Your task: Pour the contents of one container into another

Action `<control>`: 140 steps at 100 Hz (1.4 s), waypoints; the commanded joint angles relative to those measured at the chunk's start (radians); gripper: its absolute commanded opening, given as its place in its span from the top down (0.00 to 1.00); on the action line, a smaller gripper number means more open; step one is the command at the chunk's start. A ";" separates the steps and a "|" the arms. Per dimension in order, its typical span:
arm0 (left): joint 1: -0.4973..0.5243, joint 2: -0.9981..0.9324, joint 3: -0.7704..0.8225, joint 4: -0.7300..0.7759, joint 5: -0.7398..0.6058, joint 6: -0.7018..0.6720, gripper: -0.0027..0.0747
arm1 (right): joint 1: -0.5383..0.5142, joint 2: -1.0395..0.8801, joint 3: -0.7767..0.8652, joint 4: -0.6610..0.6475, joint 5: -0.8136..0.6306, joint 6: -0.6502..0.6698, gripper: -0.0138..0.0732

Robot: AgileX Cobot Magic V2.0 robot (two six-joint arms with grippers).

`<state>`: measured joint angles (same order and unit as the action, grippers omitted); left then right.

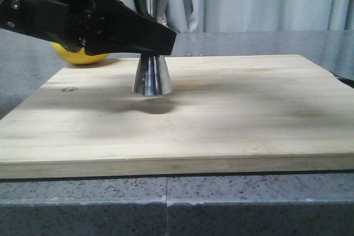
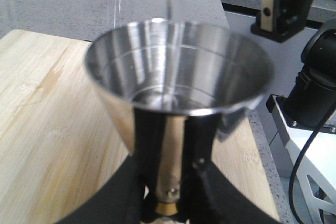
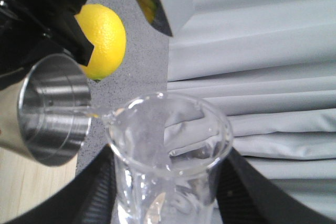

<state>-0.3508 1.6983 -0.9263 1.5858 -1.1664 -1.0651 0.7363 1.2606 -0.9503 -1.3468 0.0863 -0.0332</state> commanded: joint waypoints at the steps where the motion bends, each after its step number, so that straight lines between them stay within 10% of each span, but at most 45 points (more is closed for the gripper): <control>1: -0.009 -0.047 -0.027 -0.047 -0.064 -0.006 0.97 | 0.001 -0.035 -0.038 -0.035 -0.023 -0.001 0.68; 140: -0.009 -0.047 -0.027 -0.047 -0.064 -0.006 0.97 | 0.001 -0.035 -0.038 -0.272 -0.018 -0.001 0.68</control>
<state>-0.3508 1.6983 -0.9263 1.5858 -1.1664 -1.0651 0.7363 1.2606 -0.9503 -1.5865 0.0665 -0.0310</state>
